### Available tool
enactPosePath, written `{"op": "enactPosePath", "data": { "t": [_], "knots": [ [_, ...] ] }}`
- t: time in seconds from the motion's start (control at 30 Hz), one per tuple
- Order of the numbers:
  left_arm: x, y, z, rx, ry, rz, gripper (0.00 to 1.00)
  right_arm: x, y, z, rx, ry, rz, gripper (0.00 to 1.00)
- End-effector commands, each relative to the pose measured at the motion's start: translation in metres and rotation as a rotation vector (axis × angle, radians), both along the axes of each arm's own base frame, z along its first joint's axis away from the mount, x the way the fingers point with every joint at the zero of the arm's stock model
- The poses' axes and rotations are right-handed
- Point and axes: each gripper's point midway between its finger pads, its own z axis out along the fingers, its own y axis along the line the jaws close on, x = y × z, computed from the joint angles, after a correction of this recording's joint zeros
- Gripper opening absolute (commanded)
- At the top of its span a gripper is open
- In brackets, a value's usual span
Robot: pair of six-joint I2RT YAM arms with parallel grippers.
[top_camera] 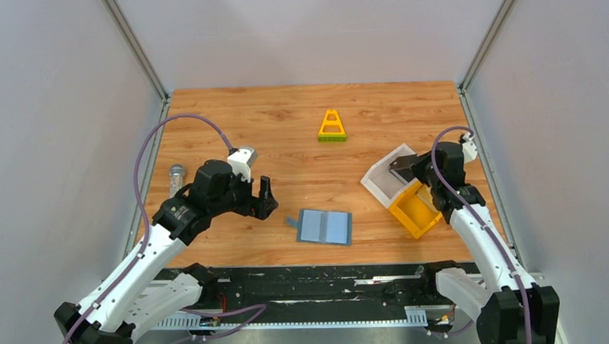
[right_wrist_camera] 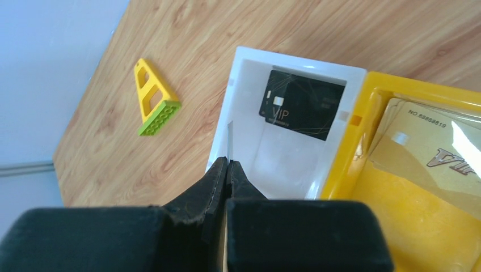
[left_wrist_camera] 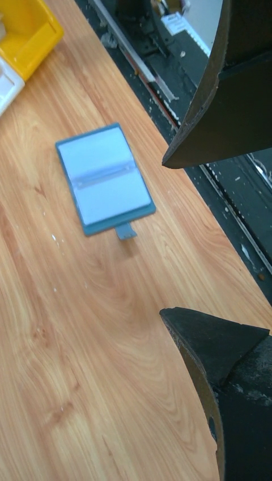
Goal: Take the credit cards out of the card holder
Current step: Place the credit card in the storage box.
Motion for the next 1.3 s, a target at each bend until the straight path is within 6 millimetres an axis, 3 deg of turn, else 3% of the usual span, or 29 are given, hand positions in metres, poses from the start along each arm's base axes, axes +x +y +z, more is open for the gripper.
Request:
{"op": "enactPosePath", "data": {
  "t": [0.0, 0.4, 0.6, 1.27],
  "knots": [
    [0.005, 0.015, 0.008, 0.063, -0.052, 0.040, 1.00, 0.011, -0.018, -0.007, 0.012, 0.001, -0.138, 0.00],
    [-0.002, 0.014, 0.016, 0.017, -0.086, 0.022, 1.00, 0.034, -0.020, -0.038, 0.070, -0.011, -0.206, 0.00],
    [-0.003, 0.015, 0.018, 0.011, -0.096, 0.023, 1.00, 0.036, -0.025, -0.049, 0.071, -0.012, -0.238, 0.00],
    [-0.004, 0.015, 0.021, 0.002, -0.107, 0.018, 1.00, 0.051, -0.032, -0.063, 0.077, -0.032, -0.275, 0.00]
  ]
}}
